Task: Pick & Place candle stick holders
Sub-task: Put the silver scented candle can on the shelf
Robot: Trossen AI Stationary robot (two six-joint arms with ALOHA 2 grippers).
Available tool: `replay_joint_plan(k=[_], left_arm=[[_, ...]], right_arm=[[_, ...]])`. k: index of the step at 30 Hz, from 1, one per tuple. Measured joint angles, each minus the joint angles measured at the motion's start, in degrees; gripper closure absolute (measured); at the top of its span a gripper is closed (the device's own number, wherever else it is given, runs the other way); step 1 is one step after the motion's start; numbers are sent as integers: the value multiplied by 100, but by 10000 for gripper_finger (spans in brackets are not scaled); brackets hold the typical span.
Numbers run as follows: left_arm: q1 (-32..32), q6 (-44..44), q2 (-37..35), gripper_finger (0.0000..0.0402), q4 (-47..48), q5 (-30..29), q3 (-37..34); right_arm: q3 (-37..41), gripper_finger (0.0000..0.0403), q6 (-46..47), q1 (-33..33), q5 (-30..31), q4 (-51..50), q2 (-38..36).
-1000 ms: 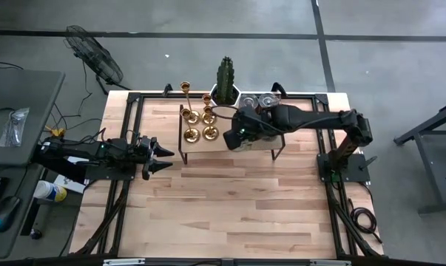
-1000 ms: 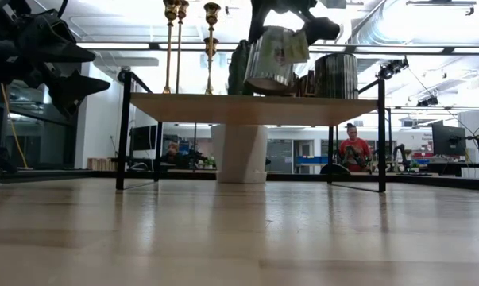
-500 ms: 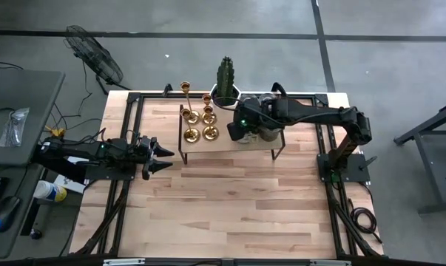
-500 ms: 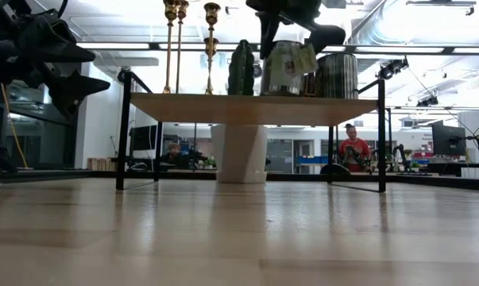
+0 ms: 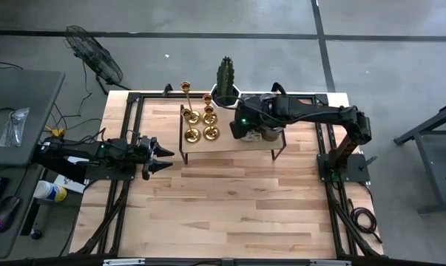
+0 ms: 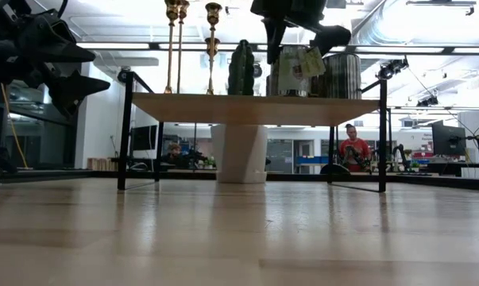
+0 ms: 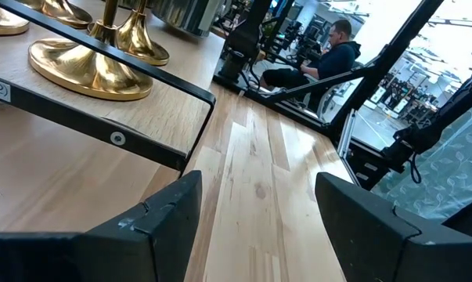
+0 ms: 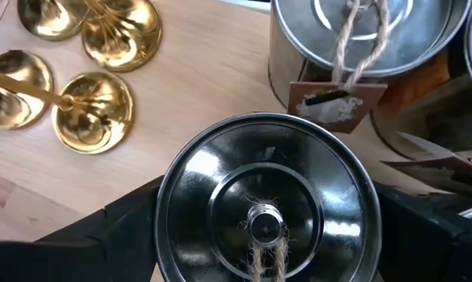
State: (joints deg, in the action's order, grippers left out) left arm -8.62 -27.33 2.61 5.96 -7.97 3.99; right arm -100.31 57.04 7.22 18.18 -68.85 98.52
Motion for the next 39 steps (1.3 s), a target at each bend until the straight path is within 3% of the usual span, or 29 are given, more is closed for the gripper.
replay_joint_plan(k=[39], left_arm=[[-2,0,-1,156,0,0,0]], right_arm=[[0,38,-311,-9,-12,40,26]])
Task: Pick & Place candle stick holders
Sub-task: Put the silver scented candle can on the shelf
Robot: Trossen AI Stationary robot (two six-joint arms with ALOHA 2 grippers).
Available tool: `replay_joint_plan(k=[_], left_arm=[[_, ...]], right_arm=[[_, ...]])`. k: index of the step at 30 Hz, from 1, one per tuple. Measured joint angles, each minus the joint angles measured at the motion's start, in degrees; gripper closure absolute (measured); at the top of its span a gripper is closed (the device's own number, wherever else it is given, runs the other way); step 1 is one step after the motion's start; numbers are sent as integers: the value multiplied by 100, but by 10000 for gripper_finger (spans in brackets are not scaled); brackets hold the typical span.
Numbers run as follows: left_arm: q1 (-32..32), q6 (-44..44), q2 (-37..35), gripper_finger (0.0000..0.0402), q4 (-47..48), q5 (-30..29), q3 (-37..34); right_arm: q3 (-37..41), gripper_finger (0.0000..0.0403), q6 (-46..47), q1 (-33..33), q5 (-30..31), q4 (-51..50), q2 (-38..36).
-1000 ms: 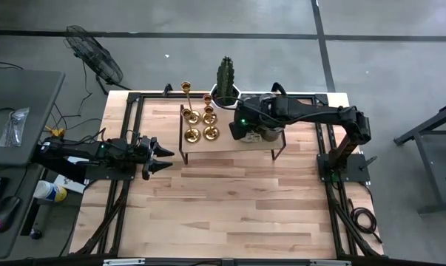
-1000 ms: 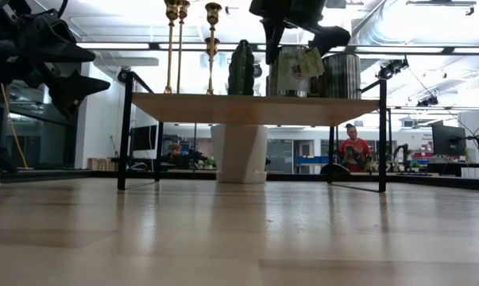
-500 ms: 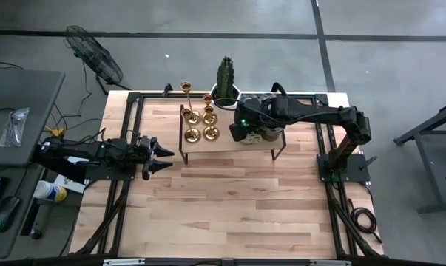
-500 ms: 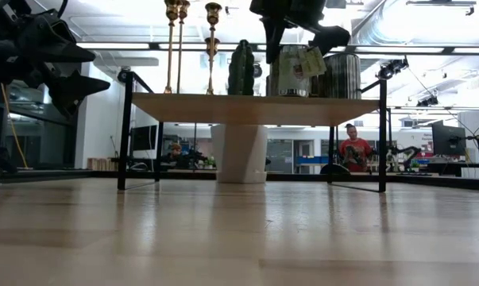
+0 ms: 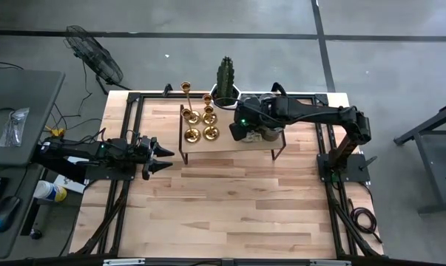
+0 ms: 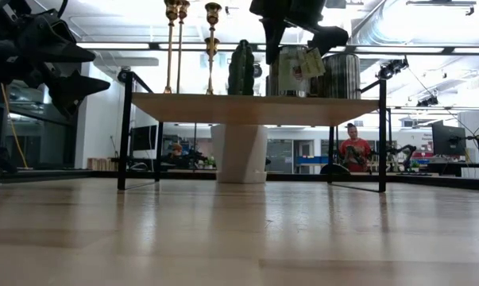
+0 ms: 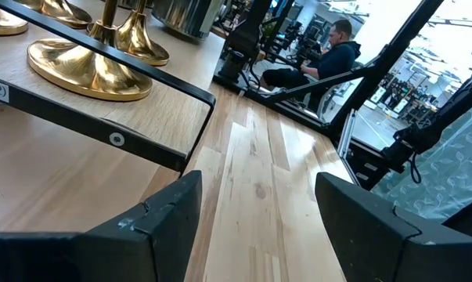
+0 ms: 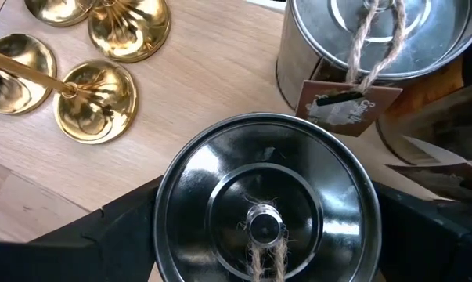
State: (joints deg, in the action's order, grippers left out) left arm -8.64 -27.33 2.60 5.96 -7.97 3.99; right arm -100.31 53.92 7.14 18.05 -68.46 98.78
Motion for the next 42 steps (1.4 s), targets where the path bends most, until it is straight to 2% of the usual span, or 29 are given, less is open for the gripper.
replay_joint_plan(k=[6,12,35,42], left_arm=[[2,0,1,156,0,0,1],[1,0,-1,156,-1,0,1],[2,0,1,156,0,0,0],[1,0,0,156,-1,0,1]], right_arm=[[0,35,-1,0,-38,6,2],[0,6,-28,0,-135,35,2],[0,5,-472,190,-322,7,-21],[0,5,-522,201,-203,-8,-324]])
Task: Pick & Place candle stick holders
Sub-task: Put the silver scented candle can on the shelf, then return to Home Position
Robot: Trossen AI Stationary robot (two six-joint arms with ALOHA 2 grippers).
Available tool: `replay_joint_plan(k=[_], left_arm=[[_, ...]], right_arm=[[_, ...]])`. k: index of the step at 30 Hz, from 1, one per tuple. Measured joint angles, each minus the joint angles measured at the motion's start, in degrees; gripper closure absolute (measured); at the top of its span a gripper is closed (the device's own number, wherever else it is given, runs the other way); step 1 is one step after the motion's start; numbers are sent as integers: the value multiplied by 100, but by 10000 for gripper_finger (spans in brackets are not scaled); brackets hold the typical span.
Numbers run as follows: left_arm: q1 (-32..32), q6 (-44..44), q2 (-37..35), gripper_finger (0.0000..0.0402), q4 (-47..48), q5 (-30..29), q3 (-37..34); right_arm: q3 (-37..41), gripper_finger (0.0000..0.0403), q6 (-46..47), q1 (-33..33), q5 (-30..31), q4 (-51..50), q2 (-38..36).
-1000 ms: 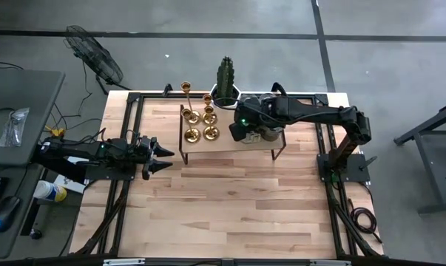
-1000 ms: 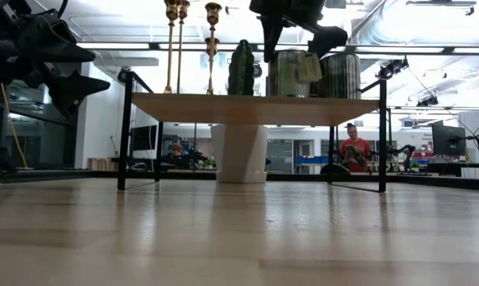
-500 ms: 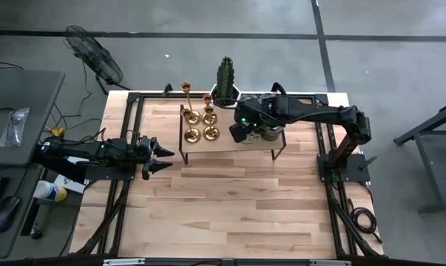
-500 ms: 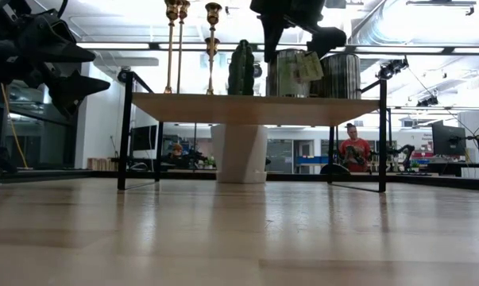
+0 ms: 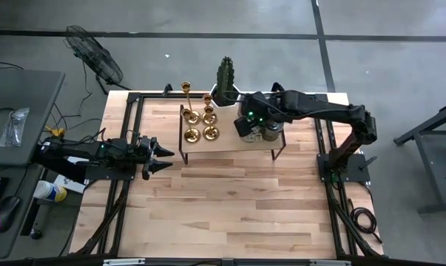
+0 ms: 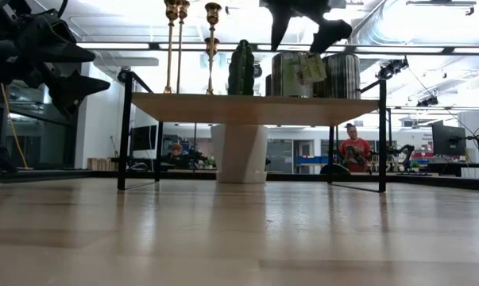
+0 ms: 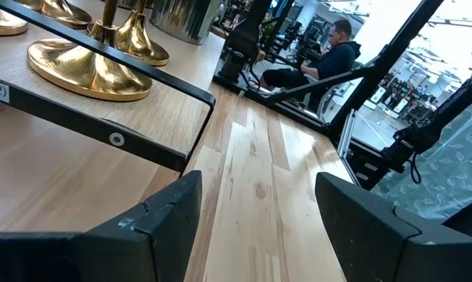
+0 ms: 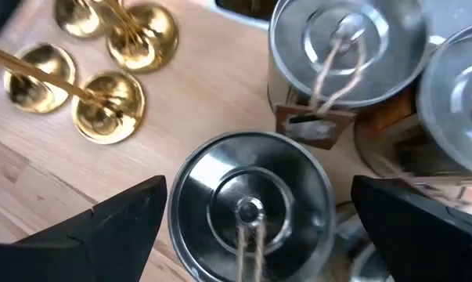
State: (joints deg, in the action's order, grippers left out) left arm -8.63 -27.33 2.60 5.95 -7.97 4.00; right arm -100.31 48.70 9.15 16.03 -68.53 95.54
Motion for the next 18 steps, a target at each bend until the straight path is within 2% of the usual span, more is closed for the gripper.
replay_joint_plan(k=[8,18], left_arm=[[1,0,1,156,1,0,0],[0,-1,0,156,1,-1,0]], right_arm=[[0,5,-204,-102,95,138,-452],[0,8,-229,-784,854,122,-1139]])
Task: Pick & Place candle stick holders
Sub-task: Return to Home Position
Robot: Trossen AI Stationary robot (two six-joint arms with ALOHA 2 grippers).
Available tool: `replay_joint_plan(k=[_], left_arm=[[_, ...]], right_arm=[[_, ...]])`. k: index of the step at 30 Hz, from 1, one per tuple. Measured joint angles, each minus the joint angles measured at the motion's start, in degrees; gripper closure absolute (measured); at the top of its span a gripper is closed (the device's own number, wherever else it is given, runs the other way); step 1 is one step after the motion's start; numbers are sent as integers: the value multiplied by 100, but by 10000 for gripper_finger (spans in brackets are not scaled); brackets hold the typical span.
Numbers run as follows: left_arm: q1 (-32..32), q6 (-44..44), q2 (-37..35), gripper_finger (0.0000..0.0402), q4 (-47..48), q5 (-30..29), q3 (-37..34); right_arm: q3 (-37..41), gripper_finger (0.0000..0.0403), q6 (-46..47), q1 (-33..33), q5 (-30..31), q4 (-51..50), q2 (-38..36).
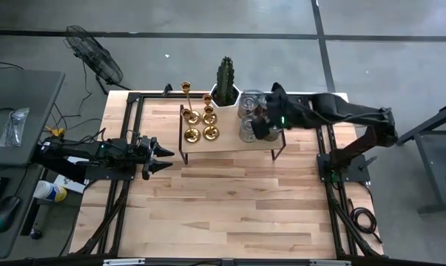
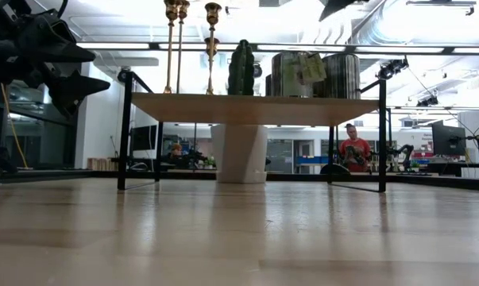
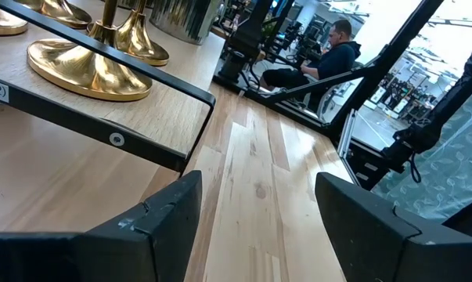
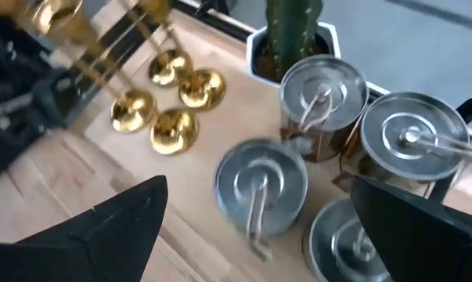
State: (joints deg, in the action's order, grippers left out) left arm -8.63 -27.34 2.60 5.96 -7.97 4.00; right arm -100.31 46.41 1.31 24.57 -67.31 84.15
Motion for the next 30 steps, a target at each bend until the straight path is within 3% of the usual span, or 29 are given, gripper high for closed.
replay_joint_plan(k=[6,13,21,30], left_arm=[[1,1,1,156,0,1,-2],[-1,0,0,156,0,1,-2],[0,0,1,156,-1,1,0],[0,1,-1,156,0,1,-2]], right_arm=[[2,66,73,-735,758,-413,-19],[495,211,173,-1455,1261,-263,-171],[2230,380,194,-1896,1130,1281,-950],[4675,399,-498,-1916,-355,4405,-2648]])
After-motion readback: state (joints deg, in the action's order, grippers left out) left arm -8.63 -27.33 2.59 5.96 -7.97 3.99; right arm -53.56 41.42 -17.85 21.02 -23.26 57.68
